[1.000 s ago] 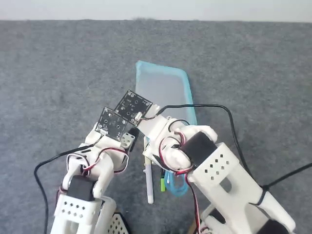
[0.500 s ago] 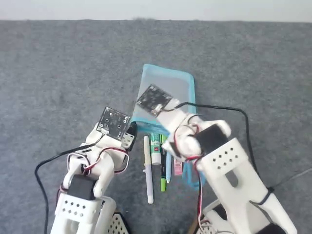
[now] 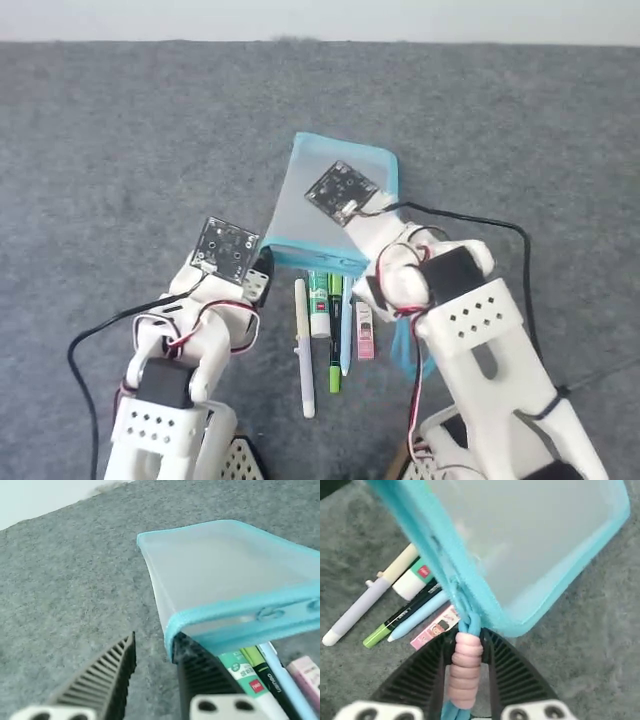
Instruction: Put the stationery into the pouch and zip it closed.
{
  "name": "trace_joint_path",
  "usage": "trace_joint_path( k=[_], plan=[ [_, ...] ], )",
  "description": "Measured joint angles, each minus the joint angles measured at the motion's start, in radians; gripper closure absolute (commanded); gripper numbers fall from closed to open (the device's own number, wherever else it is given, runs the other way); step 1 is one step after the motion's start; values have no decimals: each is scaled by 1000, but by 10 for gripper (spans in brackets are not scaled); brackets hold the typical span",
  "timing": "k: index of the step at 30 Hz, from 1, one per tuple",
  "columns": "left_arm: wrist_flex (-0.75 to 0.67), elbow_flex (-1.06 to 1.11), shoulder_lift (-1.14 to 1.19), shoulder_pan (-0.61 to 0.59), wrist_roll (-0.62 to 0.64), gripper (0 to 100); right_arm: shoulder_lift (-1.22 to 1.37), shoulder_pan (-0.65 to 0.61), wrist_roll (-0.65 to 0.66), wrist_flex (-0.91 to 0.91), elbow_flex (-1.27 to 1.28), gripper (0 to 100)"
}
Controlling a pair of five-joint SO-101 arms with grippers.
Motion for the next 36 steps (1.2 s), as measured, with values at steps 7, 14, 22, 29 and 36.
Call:
trace_joint_path(
  k=[7,14,22,29,36],
  plan=[
    [0,0,0,-9,0,892,0,71,11,25,-2,992],
    [0,0,0,-9,0,892,0,115,35,26,-2,992],
    [0,0,0,-12,3,892,-23,-61,34,75,0,992],
    [0,0,0,-12,25,892,-199,-201,6,75,0,992],
    [0,0,0,-12,25,892,-215,-158,5,75,86,992]
  ],
)
